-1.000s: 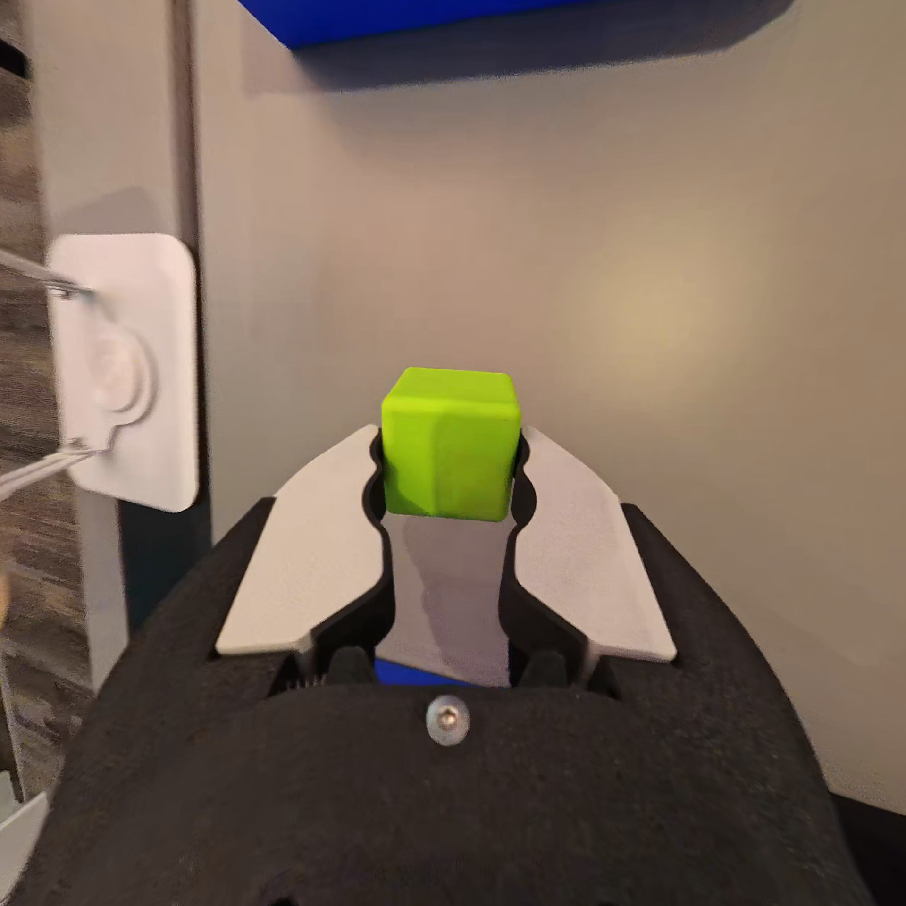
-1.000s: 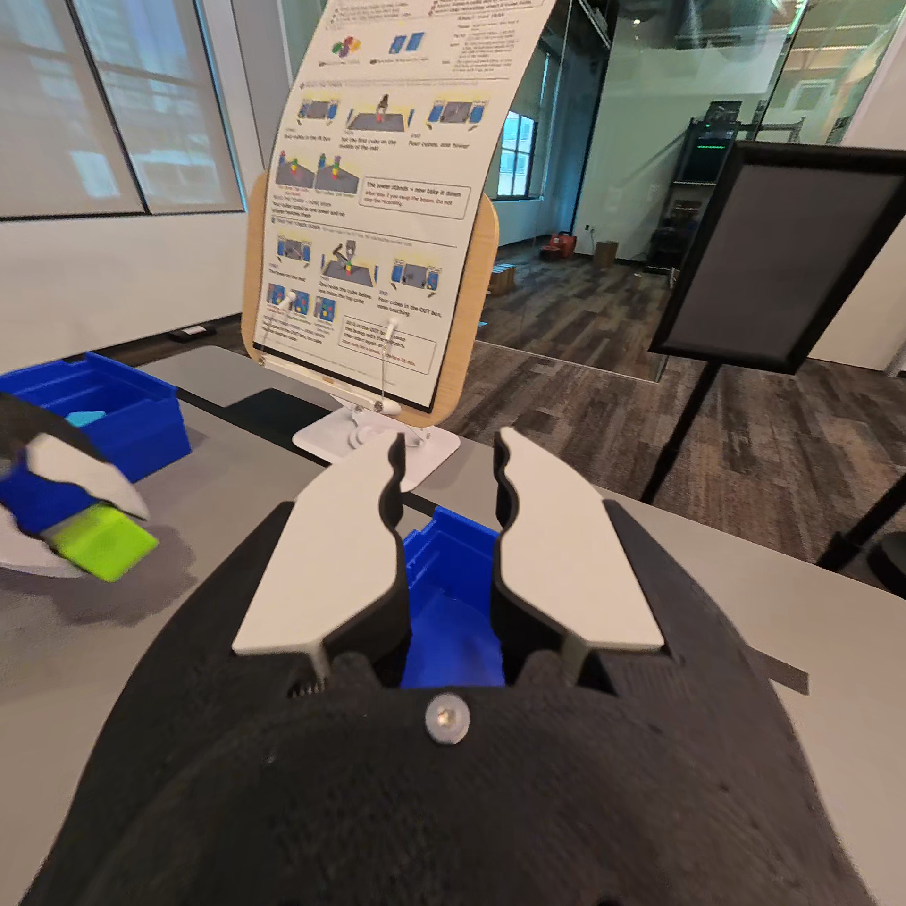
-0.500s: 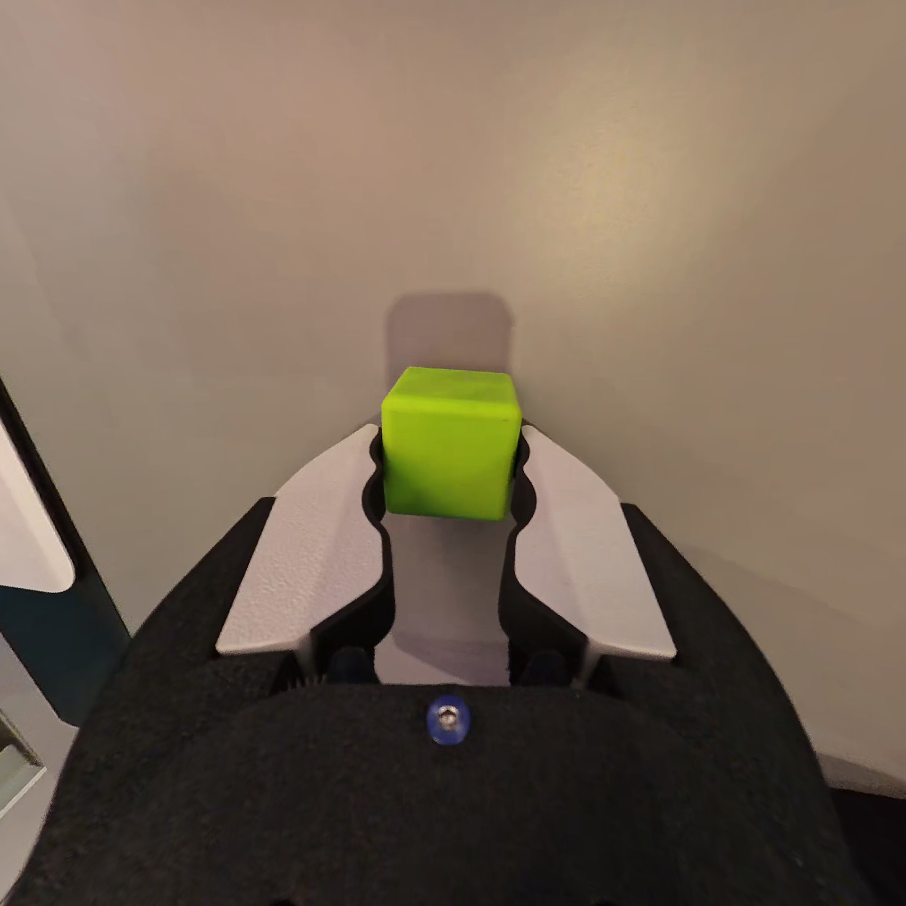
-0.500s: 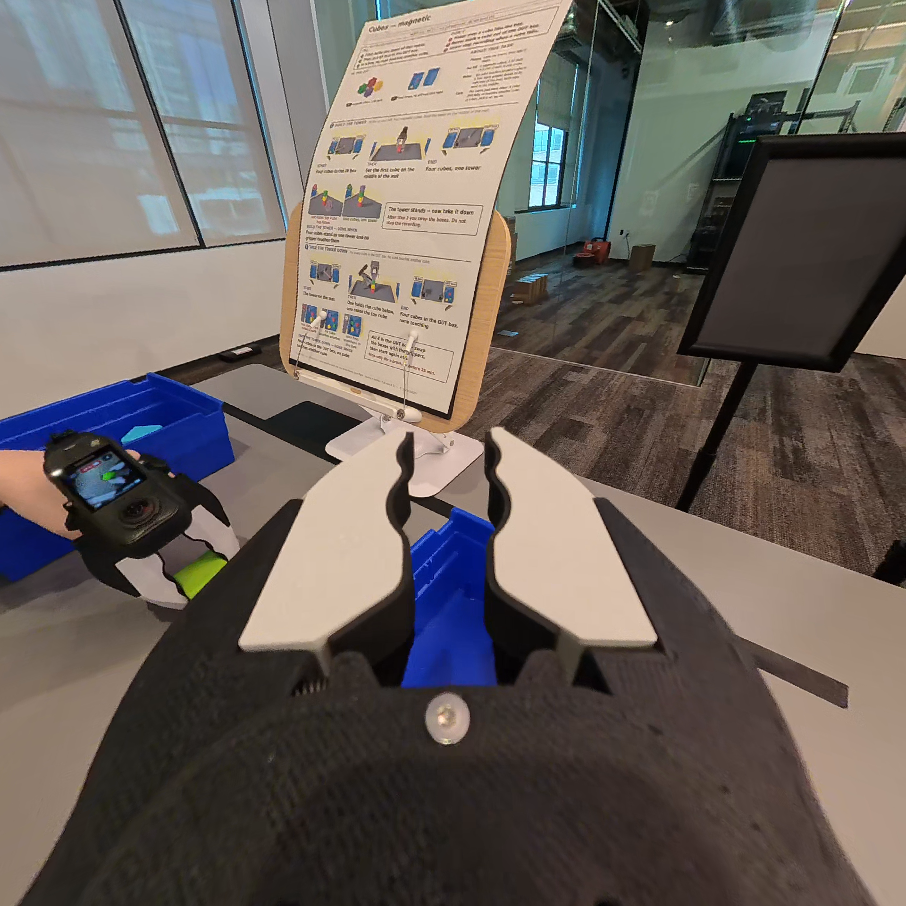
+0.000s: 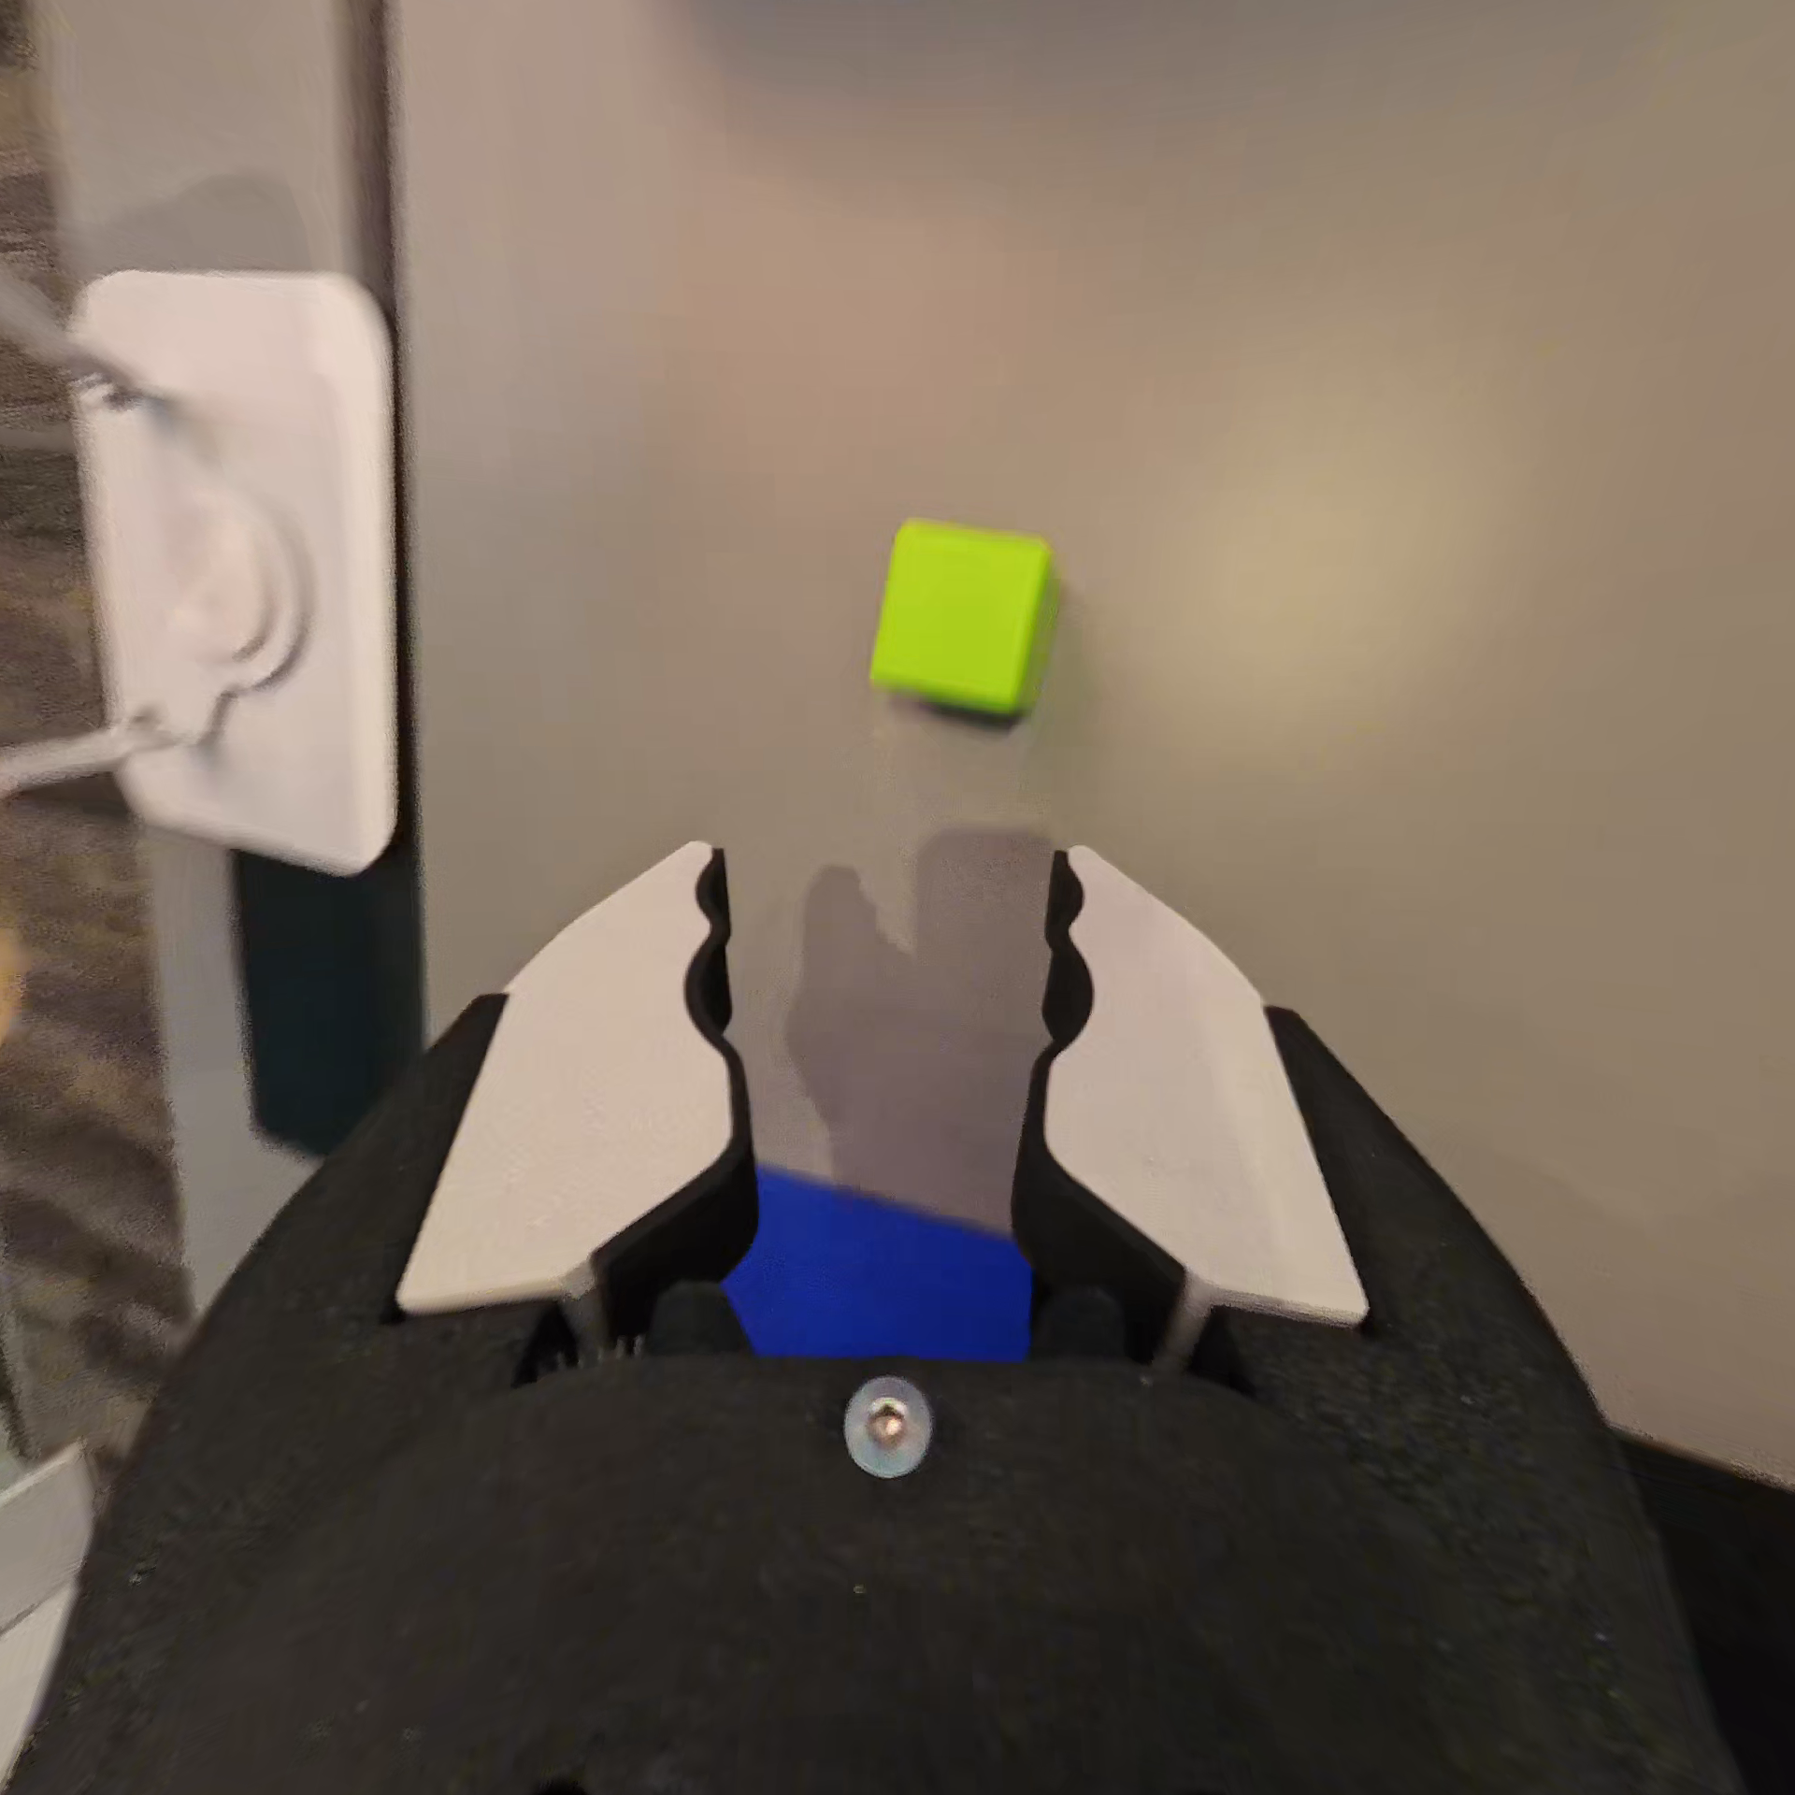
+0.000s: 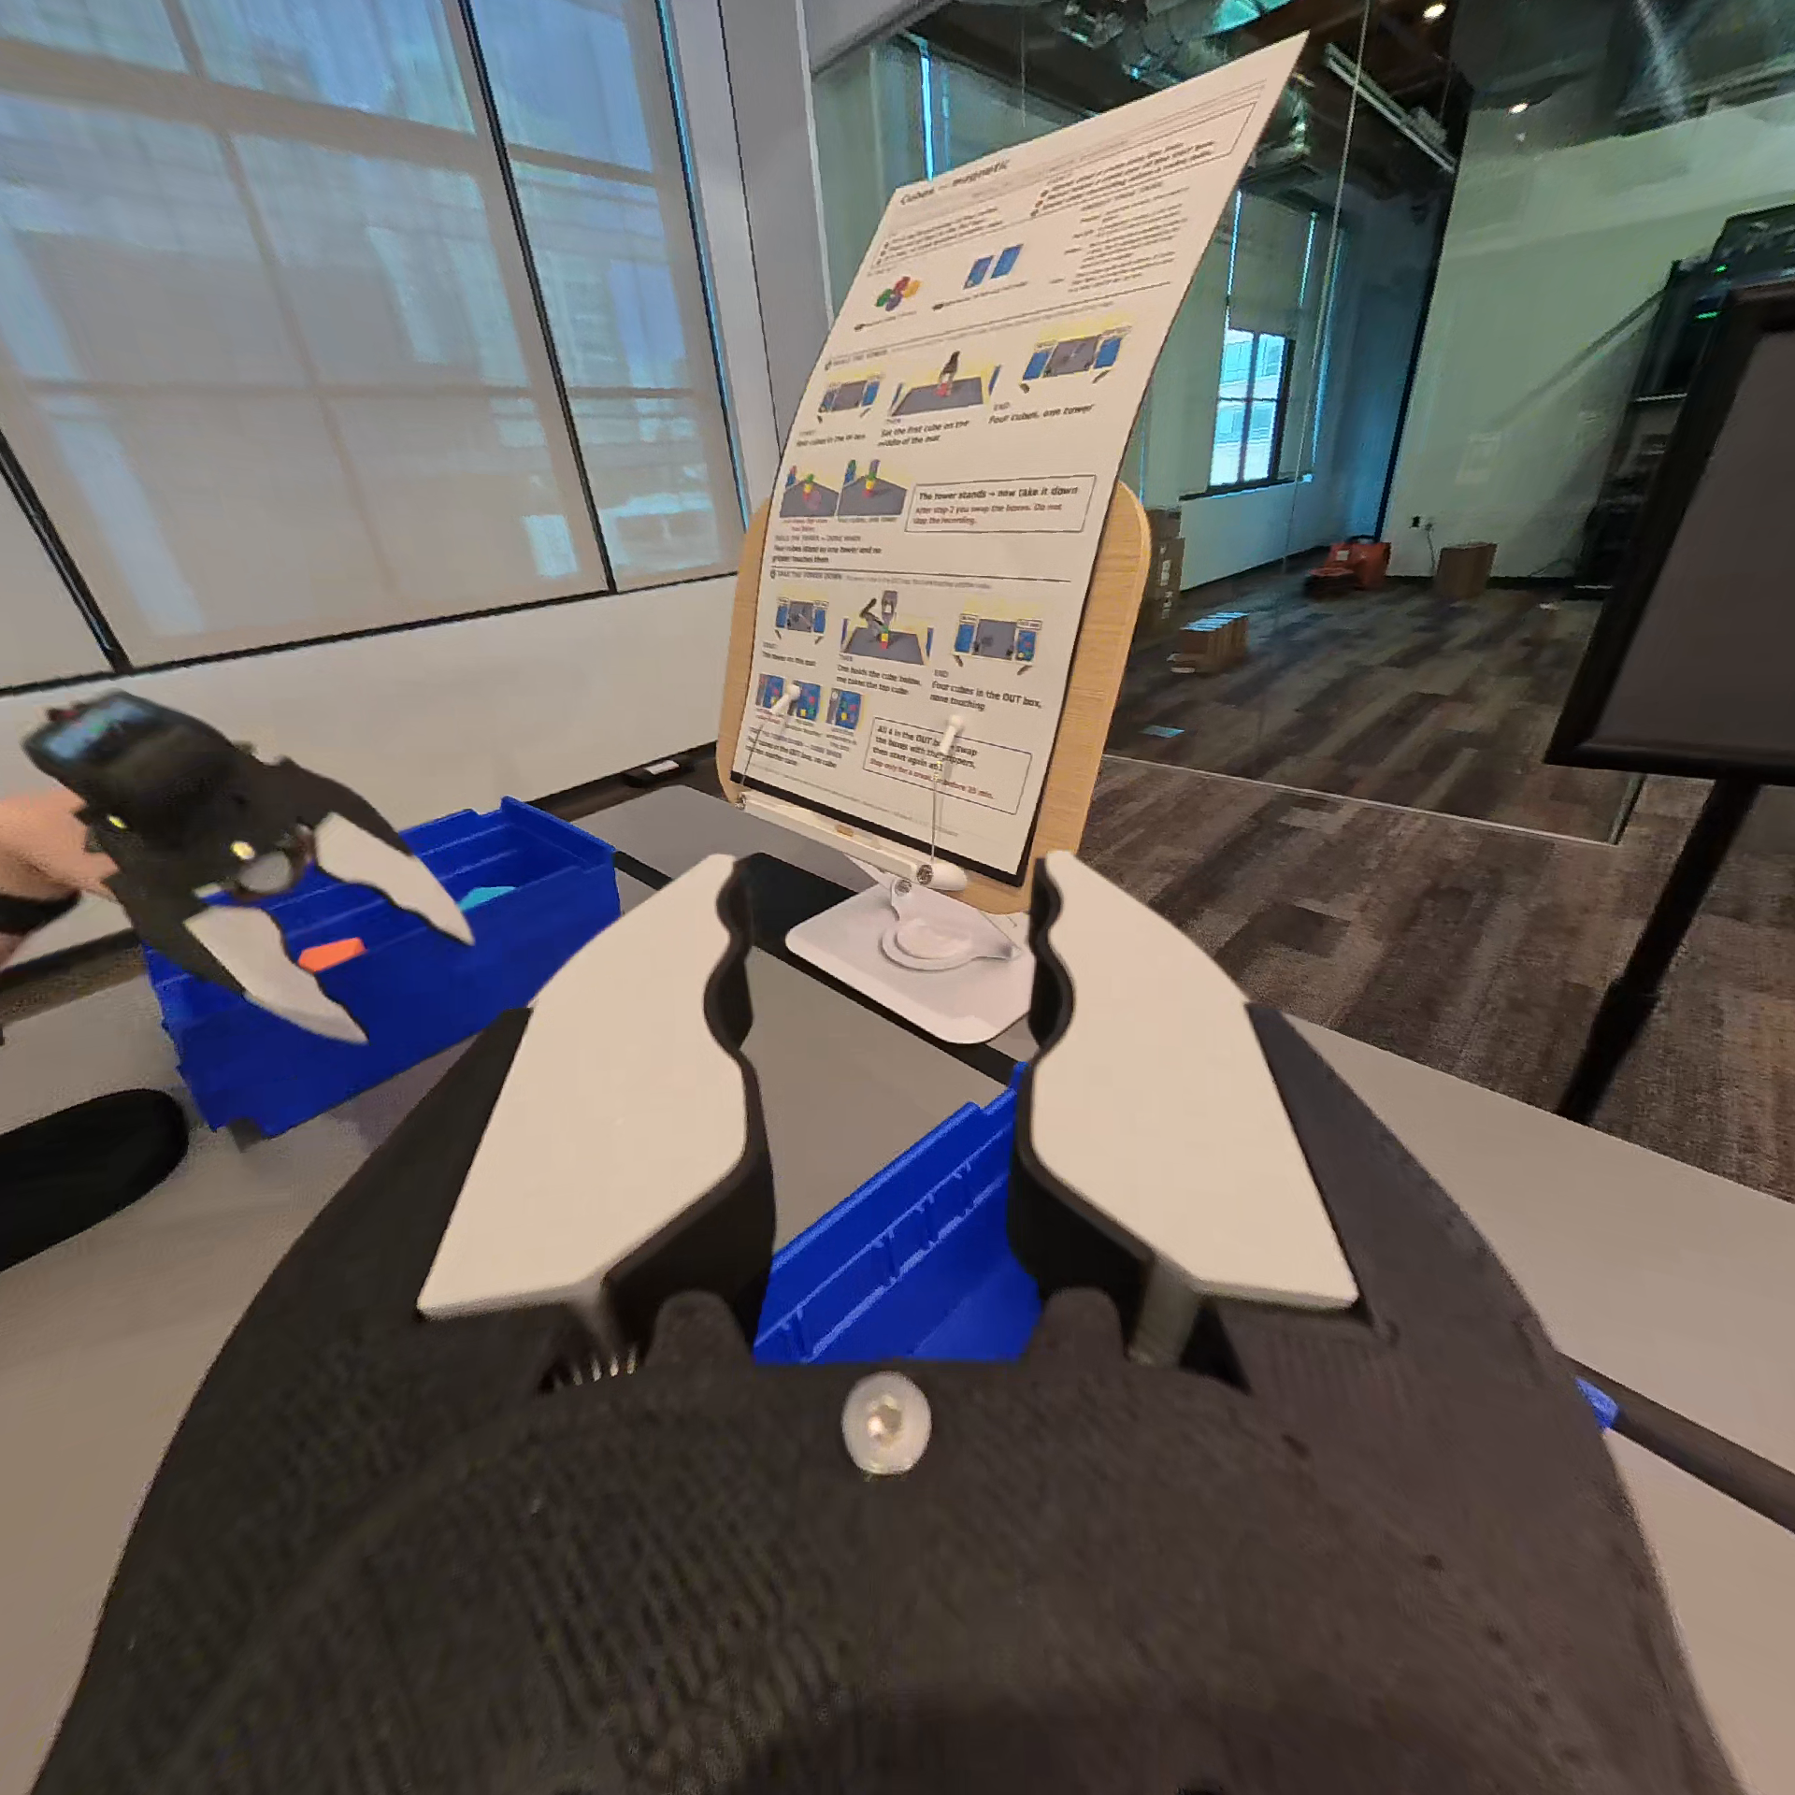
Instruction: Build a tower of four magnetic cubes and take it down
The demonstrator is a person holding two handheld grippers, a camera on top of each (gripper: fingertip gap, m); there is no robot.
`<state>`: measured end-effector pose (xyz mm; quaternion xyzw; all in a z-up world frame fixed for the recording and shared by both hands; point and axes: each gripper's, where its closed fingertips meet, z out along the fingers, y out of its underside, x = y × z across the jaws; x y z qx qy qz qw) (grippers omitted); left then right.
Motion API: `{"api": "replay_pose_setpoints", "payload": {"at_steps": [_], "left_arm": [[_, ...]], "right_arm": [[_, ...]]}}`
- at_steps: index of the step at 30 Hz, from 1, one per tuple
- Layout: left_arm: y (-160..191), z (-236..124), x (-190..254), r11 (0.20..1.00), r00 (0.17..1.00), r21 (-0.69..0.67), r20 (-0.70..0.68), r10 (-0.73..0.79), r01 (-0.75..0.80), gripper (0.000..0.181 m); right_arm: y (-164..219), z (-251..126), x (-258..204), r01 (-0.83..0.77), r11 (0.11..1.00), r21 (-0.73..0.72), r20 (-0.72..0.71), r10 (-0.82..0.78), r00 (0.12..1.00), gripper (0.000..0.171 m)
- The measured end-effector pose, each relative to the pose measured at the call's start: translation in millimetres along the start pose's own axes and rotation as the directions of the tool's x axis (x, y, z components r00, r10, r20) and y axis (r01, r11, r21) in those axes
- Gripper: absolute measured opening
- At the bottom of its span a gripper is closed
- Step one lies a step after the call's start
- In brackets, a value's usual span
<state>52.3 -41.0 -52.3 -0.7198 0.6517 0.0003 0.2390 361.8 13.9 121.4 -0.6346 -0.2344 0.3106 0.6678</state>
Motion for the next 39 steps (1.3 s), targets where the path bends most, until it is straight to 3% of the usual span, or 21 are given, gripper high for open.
{"api": "replay_pose_setpoints", "payload": {"at_steps": [3,6,9,12,17,20,22,29,39], "left_arm": [[56,-56,-12,0.996,0.993,-0.045,0.093,-0.071,0.076,0.062],[138,-90,-25,0.958,0.964,-0.177,0.183,-0.191,0.224,0.057],[216,-96,-20,0.837,0.893,-0.323,0.24,-0.38,0.442,0.064],[258,-87,-6,0.753,0.832,-0.355,0.282,-0.478,0.553,0.062],[280,-58,7,0.621,0.686,-0.293,0.259,-0.68,0.727,0.064],[300,-50,3,0.56,0.641,-0.313,0.342,-0.687,0.767,0.063],[301,-43,4,0.546,0.628,-0.312,0.325,-0.707,0.777,0.06],[308,-34,5,0.532,0.654,-0.386,0.355,-0.669,0.754,0.048],[308,-28,3,0.539,0.679,-0.426,0.327,-0.657,0.727,0.049]], "right_arm": [[-3,0,-1,0.007,1.0,0.016,-0.003,-0.007,1.0,0.055],[-2,7,-10,-0.016,1.0,0.012,0.027,0.016,1.0,0.053],[-6,13,-19,0.029,0.999,0.029,0.029,-0.03,0.999,0.047],[-2,16,-26,0.064,0.998,-0.018,0.033,-0.063,0.997,0.045],[1,19,-33,0.093,0.995,-0.041,0.049,-0.091,0.995,0.049],[2,22,-34,0.108,0.993,-0.04,0.046,-0.106,0.993,0.05],[6,24,-34,0.092,0.994,-0.06,0.055,-0.089,0.995,0.05],[11,24,-31,0.066,0.994,-0.087,0.062,-0.061,0.996,0.05],[10,22,-29,0.061,0.994,-0.092,0.067,-0.055,0.996,0.049]]}}
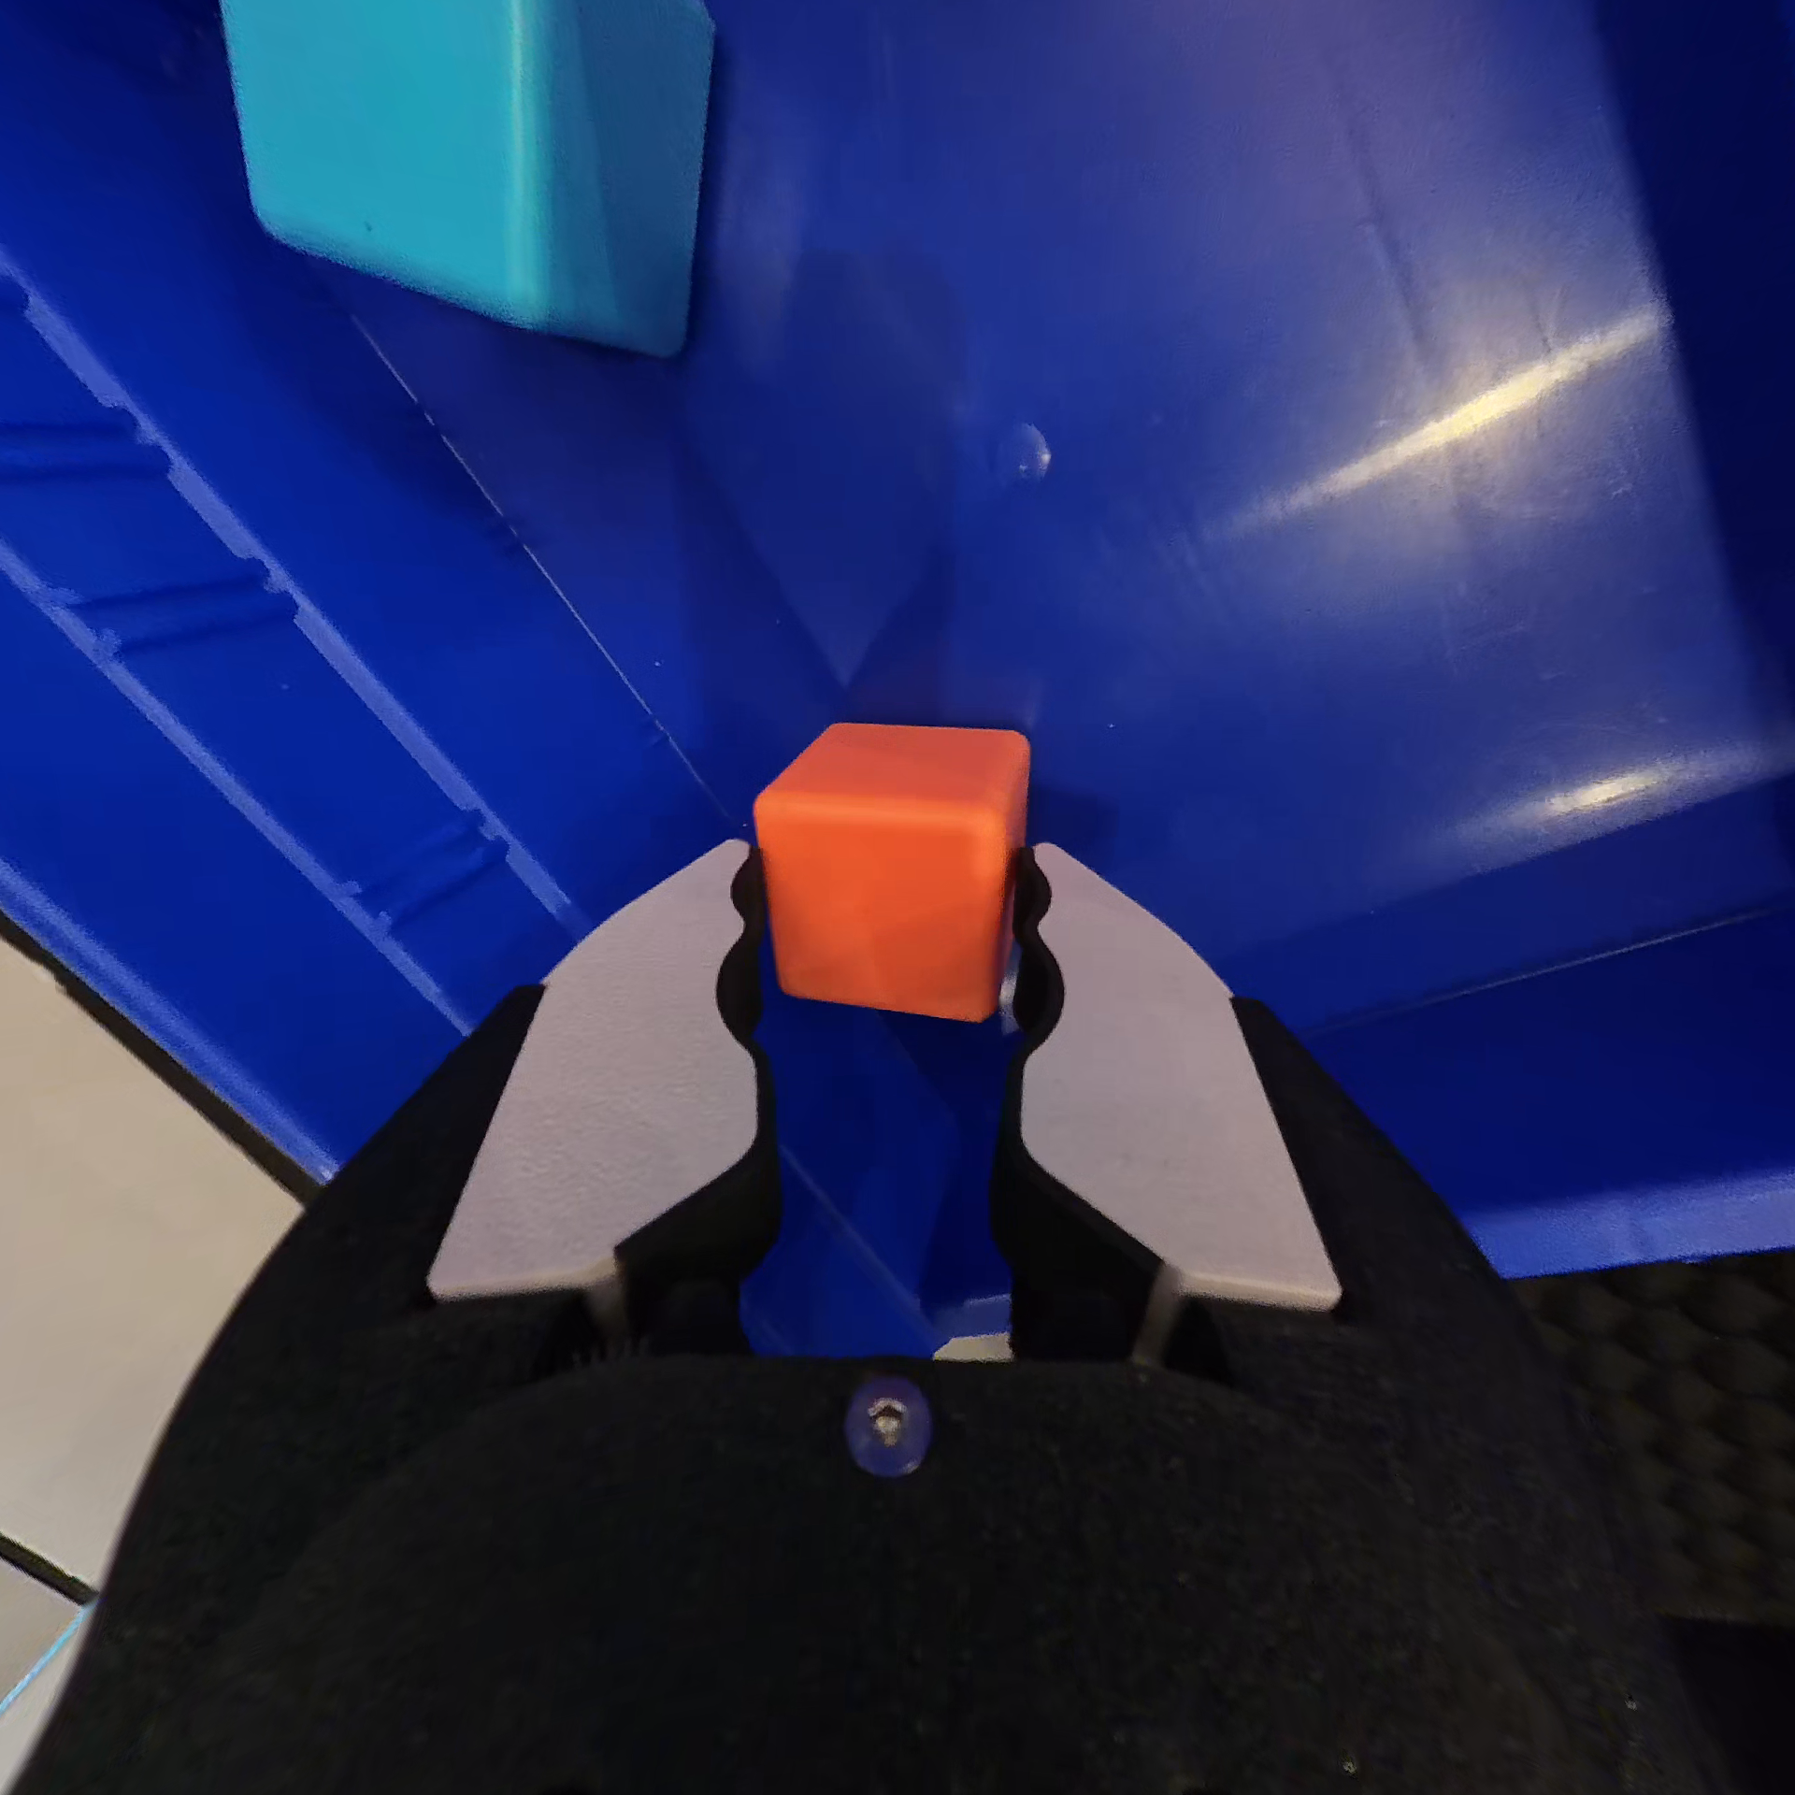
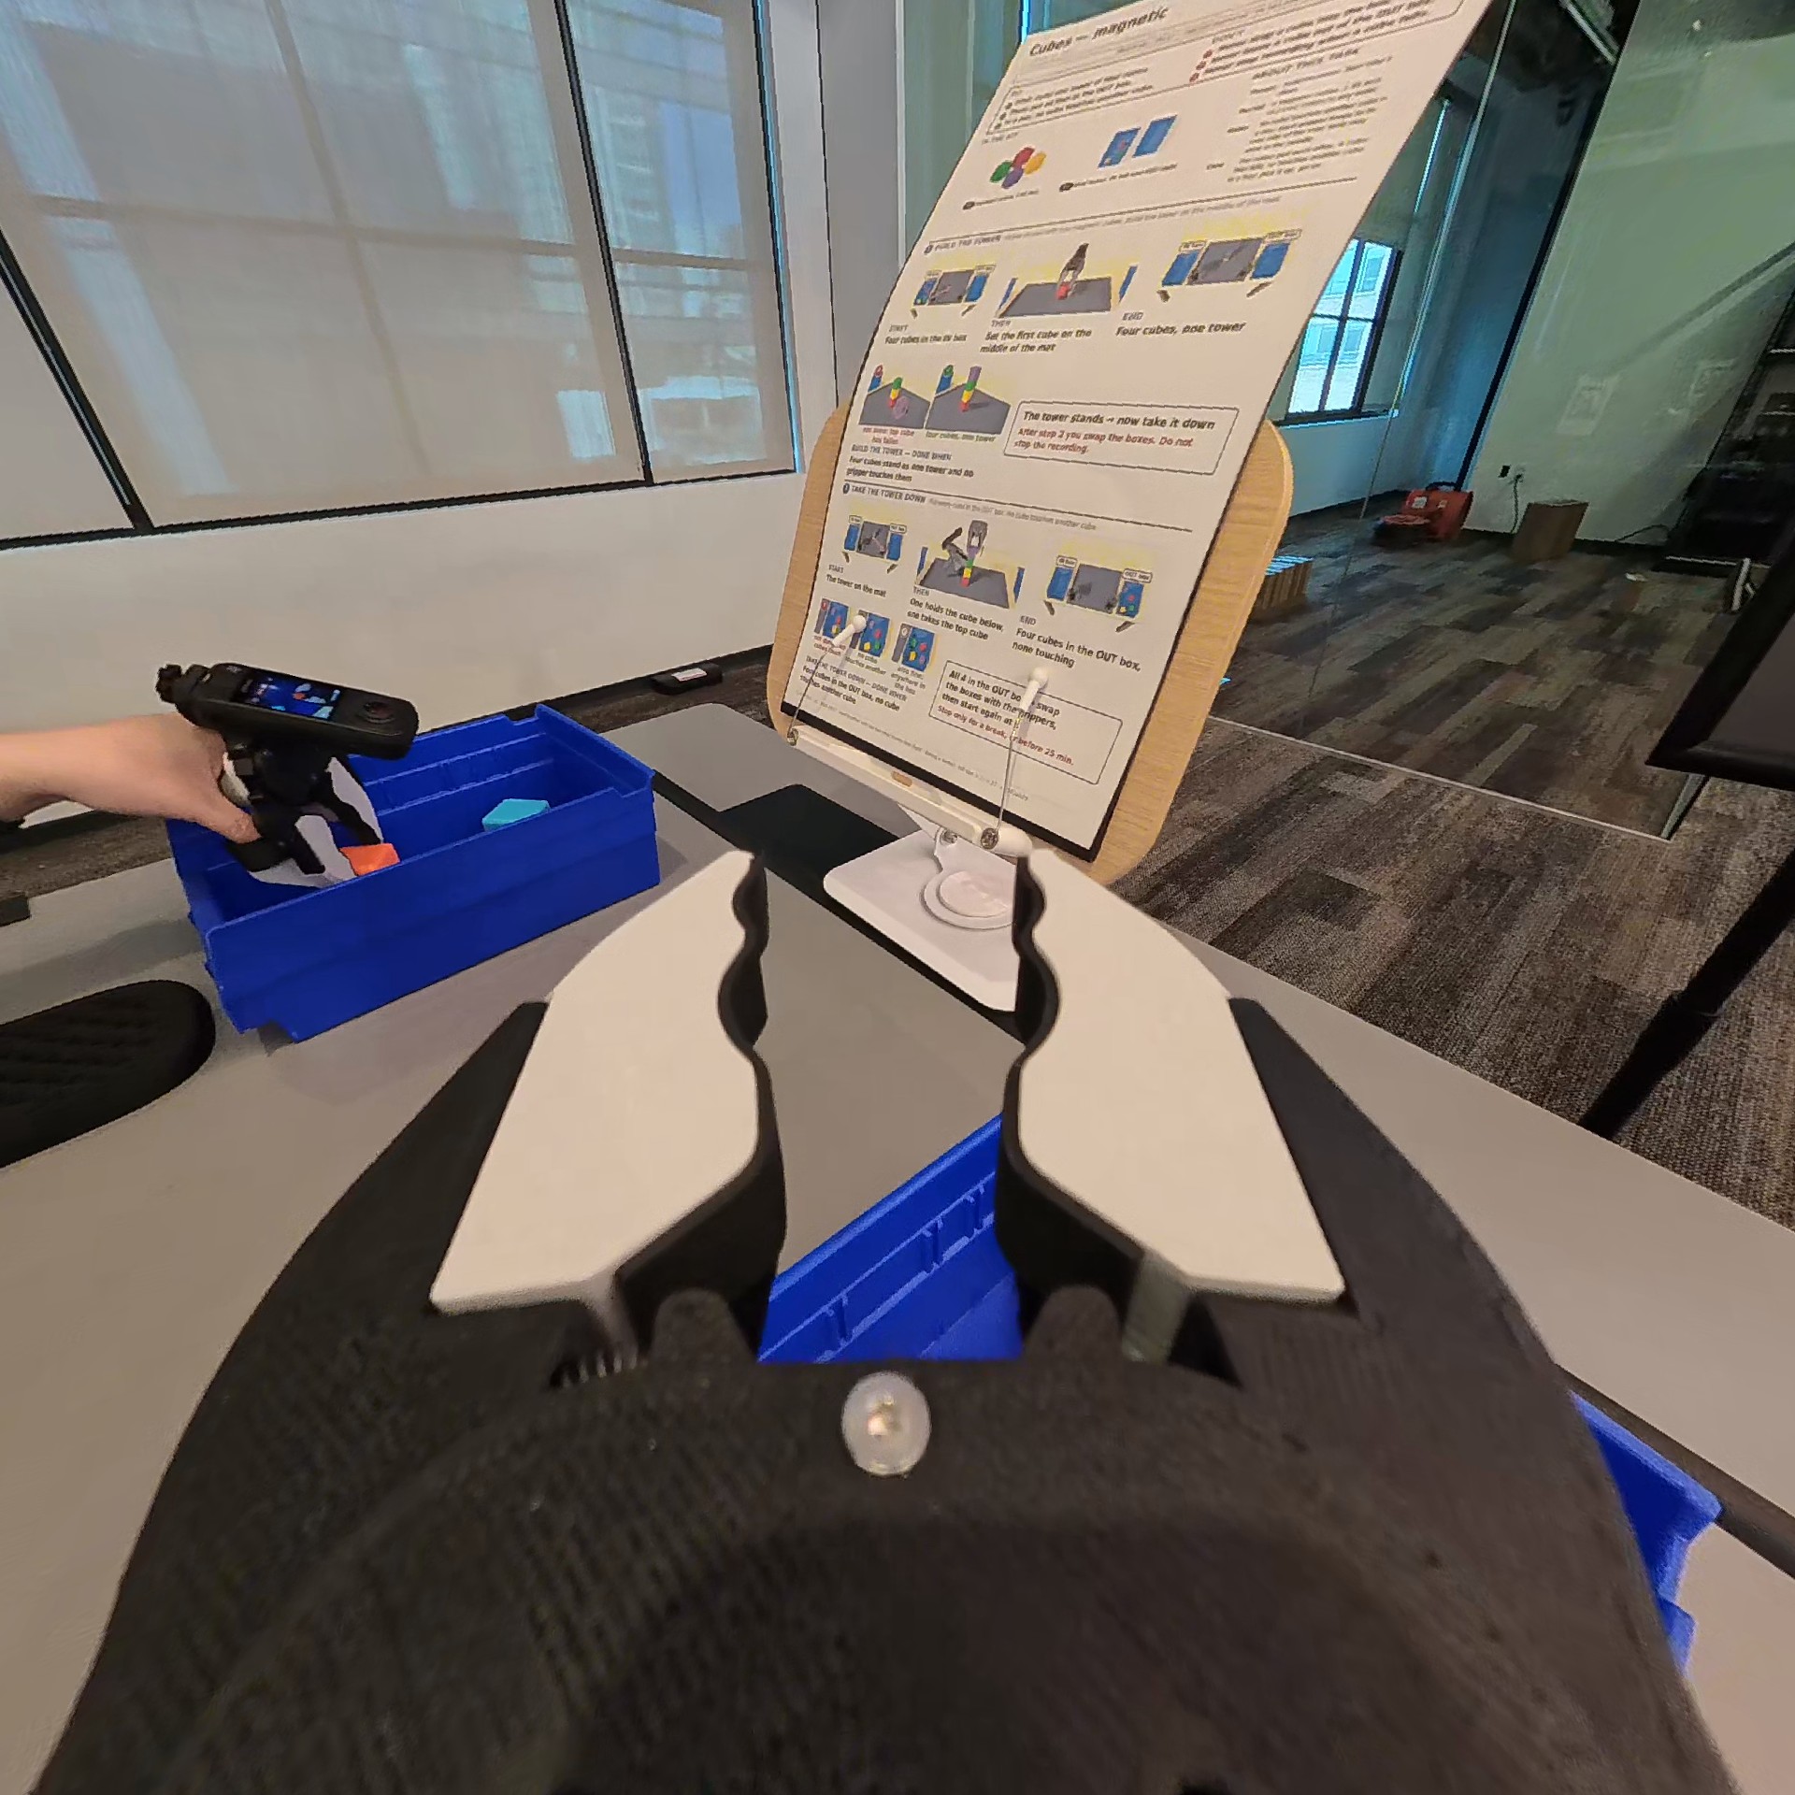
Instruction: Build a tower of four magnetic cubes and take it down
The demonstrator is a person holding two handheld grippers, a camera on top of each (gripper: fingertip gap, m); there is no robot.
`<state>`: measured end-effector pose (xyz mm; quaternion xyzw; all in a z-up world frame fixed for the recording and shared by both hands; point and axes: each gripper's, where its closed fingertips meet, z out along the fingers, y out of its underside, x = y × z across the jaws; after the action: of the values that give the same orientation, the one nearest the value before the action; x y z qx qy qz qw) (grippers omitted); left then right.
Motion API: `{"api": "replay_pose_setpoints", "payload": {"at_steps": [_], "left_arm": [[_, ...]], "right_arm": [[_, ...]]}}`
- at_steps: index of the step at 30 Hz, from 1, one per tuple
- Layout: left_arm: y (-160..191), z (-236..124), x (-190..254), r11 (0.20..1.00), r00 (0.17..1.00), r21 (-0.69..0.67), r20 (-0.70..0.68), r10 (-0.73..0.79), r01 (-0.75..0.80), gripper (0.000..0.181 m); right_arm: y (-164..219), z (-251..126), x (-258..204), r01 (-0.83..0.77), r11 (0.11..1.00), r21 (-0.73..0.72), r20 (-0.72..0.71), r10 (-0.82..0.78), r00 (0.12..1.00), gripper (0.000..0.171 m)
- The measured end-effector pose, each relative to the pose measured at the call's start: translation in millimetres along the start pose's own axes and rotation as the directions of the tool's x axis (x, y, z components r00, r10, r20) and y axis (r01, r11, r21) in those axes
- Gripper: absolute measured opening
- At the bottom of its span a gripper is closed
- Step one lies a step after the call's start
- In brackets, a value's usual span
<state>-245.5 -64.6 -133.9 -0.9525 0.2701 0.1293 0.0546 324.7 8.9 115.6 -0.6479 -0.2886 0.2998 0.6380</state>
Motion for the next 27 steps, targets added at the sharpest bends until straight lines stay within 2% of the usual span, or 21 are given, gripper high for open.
{"api": "replay_pose_setpoints", "payload": {"at_steps": [3,7,10,13,17,20,23,27], "left_arm": [[-7,-6,6,0.997,0.999,0.057,-0.019,0.047,-0.046,0.049],[-16,-30,4,0.975,0.989,0.17,0.056,0.136,-0.143,0.049],[-25,-60,4,0.939,0.966,0.242,0.14,0.215,-0.244,0.049],[-41,-102,16,0.899,0.956,0.33,0.162,0.246,-0.288,0.049],[-79,-160,61,0.808,0.927,0.455,0.163,0.338,-0.375,0.049],[-111,-185,104,0.732,0.875,0.484,0.202,0.44,-0.479,0.048],[-143,-194,152,0.658,0.818,0.507,0.2,0.539,-0.557,0.049],[-181,-182,201,0.596,0.755,0.513,0.176,0.631,-0.618,0.048]], "right_arm": [[2,0,1,0.004,1.0,-0.01,-0.001,-0.004,1.0,0.049],[4,0,2,0.0,1.0,-0.014,0.001,0.001,1.0,0.049],[5,1,4,-0.002,1.0,-0.018,-0.006,0.002,1.0,0.049],[7,2,4,0.001,1.0,-0.027,-0.008,-0.001,1.0,0.049],[10,6,0,0.016,0.999,-0.048,-0.003,-0.016,1.0,0.049],[14,8,-2,0.03,0.997,-0.073,-0.003,-0.03,1.0,0.049],[14,7,-4,0.032,0.996,-0.077,0.005,-0.032,0.999,0.049],[14,3,-4,0.026,0.997,-0.073,0.013,-0.025,1.0,0.049]]}}
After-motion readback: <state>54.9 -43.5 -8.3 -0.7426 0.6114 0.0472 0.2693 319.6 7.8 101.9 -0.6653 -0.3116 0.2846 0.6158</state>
